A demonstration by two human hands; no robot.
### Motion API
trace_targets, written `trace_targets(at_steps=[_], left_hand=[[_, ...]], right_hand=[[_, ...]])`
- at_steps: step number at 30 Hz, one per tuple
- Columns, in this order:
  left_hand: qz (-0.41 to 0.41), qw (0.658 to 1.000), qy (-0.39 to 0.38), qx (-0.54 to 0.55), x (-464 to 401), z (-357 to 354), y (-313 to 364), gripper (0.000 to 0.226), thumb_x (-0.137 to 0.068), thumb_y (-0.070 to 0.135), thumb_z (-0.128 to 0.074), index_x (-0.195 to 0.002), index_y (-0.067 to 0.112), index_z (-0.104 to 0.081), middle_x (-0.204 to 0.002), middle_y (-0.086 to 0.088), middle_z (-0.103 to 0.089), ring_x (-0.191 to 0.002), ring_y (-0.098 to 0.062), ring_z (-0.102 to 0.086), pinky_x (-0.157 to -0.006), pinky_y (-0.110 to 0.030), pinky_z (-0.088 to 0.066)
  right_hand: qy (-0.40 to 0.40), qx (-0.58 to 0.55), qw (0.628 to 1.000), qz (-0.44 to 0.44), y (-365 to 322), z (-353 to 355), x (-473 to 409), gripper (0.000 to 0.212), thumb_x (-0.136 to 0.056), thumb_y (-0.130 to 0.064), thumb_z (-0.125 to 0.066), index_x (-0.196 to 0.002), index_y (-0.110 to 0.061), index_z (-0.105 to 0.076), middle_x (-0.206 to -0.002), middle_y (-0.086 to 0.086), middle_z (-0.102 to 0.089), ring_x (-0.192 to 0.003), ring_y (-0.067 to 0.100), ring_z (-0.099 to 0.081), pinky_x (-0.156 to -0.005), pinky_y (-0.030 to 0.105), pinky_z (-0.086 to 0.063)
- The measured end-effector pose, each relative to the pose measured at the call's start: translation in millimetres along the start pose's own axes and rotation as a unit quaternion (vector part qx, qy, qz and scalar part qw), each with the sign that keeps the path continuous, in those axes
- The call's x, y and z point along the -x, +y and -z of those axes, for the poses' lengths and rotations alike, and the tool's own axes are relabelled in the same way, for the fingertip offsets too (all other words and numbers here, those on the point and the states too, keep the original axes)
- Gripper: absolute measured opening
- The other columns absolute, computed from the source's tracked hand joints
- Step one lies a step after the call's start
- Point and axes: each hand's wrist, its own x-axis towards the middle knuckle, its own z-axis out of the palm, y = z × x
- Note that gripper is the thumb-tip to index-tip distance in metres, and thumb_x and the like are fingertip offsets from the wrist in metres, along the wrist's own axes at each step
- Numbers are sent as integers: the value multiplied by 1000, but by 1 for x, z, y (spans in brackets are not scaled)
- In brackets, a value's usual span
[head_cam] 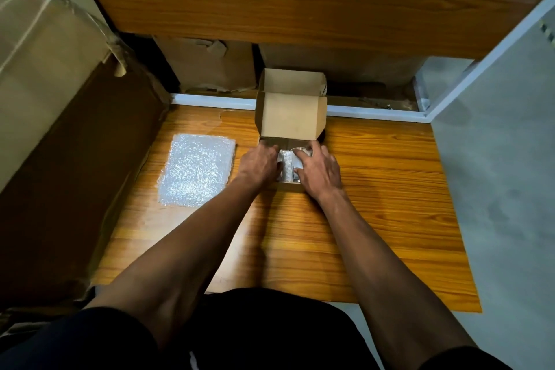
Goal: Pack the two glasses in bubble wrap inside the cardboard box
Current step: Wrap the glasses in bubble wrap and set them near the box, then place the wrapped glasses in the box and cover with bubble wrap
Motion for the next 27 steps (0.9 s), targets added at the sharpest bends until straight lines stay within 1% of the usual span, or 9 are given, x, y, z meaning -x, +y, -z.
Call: trace_targets(at_steps=[2, 5, 9, 14, 17, 20, 22, 25, 27], left_hand=[[6, 1000, 16, 14, 3, -1, -2, 46, -107, 40, -56, -147, 15, -52, -137, -18, -53, -114, -34, -65, -81, -40, -55], [11, 996, 64, 66, 11, -3, -7, 38, -107, 37, -57, -137, 13, -59, -132, -17, -58, -111, -35, -65, -85, -44, -56], [17, 980, 149, 128, 28, -6, -20, 27, -104, 31, -58, -121, 10, -62, -113, -15, -63, -94, -38, -66, -71, -45, -51], [50, 975, 175, 125, 56, -14, -57, 26, -101, 31, -60, -122, 17, -63, -113, -7, -65, -91, -34, -67, -63, -41, -55], [89, 975, 162, 122, 71, -21, -90, 28, -99, 32, -62, -125, 20, -64, -116, -5, -65, -98, -31, -67, -67, -43, -58], [144, 971, 138, 129, 80, -28, -123, 35, -98, 29, -62, -131, 17, -61, -122, -9, -60, -106, -34, -63, -70, -47, -58], [175, 971, 103, 129, 84, -33, -146, 45, -99, 29, -63, -141, 17, -55, -132, -12, -55, -117, -36, -58, -80, -50, -58], [180, 975, 60, 119, 86, -41, -177, 58, -98, 31, -65, -152, 18, -47, -149, -14, -48, -133, -37, -49, -100, -53, -53], [190, 974, 40, 119, 83, -44, -196, 63, -99, 34, -64, -156, 20, -41, -157, -15, -42, -139, -38, -43, -109, -52, -47]], right_hand=[[-1, -1, 1000, -6, 0, 1, 4, 59, -98, -40, -68, -153, -31, -48, -149, 9, -41, -128, 26, -45, -106, 41, -45], [5, -12, 1000, -13, -1, 1, 9, 60, -98, -36, -69, -153, -29, -47, -147, 9, -41, -127, 26, -45, -104, 40, -44], [44, -60, 997, -13, -4, -5, 12, 51, -97, -30, -71, -144, -22, -55, -138, 7, -47, -120, 24, -49, -96, 37, -49], [92, -102, 990, 25, -30, -10, 11, 38, -99, -28, -67, -135, -17, -62, -126, 7, -56, -114, 25, -55, -86, 38, -54], [104, -120, 985, 70, -56, -10, 9, 30, -101, -25, -63, -129, -16, -63, -120, 7, -58, -108, 23, -57, -83, 37, -55], [109, -169, 973, 110, -83, -13, 7, 22, -100, -17, -61, -121, -13, -65, -112, 7, -59, -98, 25, -61, -79, 39, -57], [97, -200, 966, 134, -102, -18, 5, 21, -99, -13, -61, -120, -11, -66, -112, 8, -60, -94, 27, -64, -76, 38, -57], [33, -227, 962, 151, -130, -26, 3, 31, -98, -8, -60, -128, -7, -65, -119, 14, -62, -102, 32, -64, -87, 38, -55], [-43, -232, 966, 108, -151, -33, 1, 41, -100, -13, -60, -140, -7, -56, -128, 17, -60, -115, 34, -60, -97, 37, -50]])
